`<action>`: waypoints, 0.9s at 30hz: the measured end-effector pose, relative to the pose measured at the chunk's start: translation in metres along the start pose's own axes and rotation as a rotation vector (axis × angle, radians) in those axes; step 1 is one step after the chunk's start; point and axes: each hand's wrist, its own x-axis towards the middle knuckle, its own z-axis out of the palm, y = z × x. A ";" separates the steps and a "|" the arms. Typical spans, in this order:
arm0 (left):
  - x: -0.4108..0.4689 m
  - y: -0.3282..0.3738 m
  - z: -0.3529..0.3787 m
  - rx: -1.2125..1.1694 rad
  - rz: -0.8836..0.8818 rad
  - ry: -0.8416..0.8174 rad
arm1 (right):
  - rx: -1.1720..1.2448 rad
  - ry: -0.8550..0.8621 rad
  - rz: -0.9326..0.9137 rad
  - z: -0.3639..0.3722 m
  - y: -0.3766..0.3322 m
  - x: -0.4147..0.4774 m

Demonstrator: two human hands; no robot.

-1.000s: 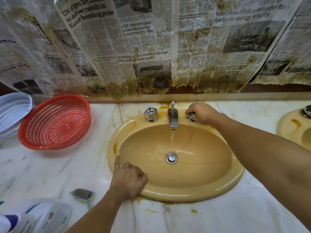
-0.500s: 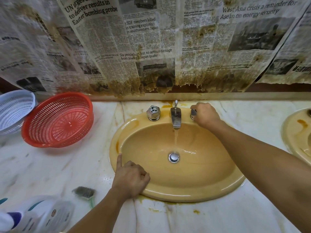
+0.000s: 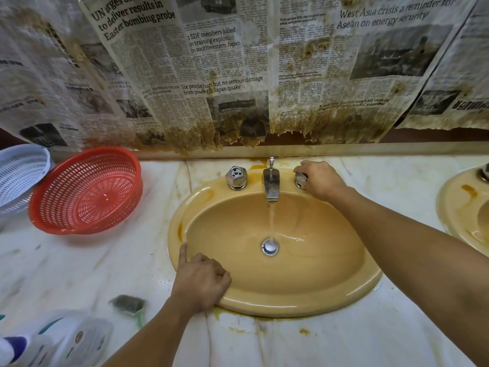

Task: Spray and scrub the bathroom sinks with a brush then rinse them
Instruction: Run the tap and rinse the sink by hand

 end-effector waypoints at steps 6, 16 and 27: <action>0.001 -0.001 0.004 0.009 -0.009 0.000 | 0.039 0.017 -0.007 0.006 0.005 -0.002; 0.002 -0.002 0.007 0.038 -0.030 -0.018 | 0.054 0.074 -0.031 0.017 0.010 -0.001; 0.021 -0.008 0.004 0.061 0.097 -0.211 | 0.439 0.476 0.135 0.060 -0.031 -0.065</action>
